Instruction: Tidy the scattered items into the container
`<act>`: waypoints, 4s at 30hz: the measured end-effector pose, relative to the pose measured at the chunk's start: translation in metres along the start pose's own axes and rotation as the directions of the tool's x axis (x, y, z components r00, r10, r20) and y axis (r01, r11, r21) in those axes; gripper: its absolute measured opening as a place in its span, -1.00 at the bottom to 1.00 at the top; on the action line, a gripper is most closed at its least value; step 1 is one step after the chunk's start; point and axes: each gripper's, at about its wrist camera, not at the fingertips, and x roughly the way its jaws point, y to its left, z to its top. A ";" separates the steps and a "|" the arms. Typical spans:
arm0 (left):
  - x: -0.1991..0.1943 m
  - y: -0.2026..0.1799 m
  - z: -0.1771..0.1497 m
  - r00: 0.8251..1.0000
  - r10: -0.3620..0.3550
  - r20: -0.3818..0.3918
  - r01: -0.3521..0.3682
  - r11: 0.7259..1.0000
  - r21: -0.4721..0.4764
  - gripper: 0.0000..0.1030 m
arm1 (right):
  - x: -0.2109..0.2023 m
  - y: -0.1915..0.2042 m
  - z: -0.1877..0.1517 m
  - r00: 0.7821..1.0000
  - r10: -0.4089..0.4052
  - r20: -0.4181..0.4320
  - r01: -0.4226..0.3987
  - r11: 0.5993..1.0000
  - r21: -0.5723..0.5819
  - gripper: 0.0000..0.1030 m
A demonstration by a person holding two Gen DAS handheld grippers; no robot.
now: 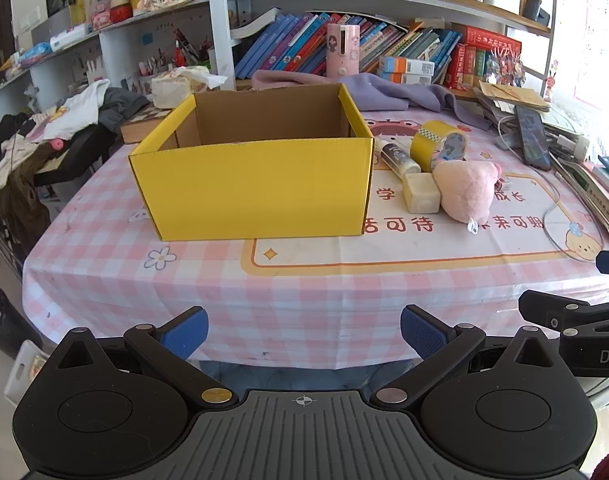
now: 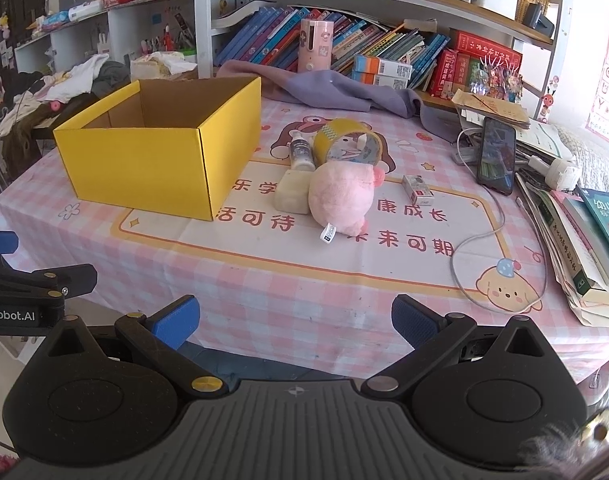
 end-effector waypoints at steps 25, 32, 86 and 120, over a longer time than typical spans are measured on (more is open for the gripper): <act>0.003 0.003 -0.003 1.000 -0.009 -0.011 0.009 1.000 -0.007 1.00 | 0.003 0.003 0.000 1.000 0.005 -0.006 -0.005 1.000 -0.007 1.00; 0.003 0.003 -0.003 1.000 -0.014 -0.015 0.014 1.000 -0.007 1.00 | 0.005 0.006 -0.003 1.000 0.008 -0.007 -0.009 1.000 -0.015 1.00; 0.004 -0.005 0.003 0.997 -0.079 0.015 0.078 0.996 0.053 0.99 | 0.000 -0.008 -0.001 0.999 -0.026 0.043 0.028 0.998 -0.055 0.86; 0.058 -0.111 0.052 0.988 -0.155 -0.016 0.156 0.977 0.142 0.98 | 0.046 -0.110 0.031 0.999 -0.043 -0.006 0.043 0.998 -0.040 0.67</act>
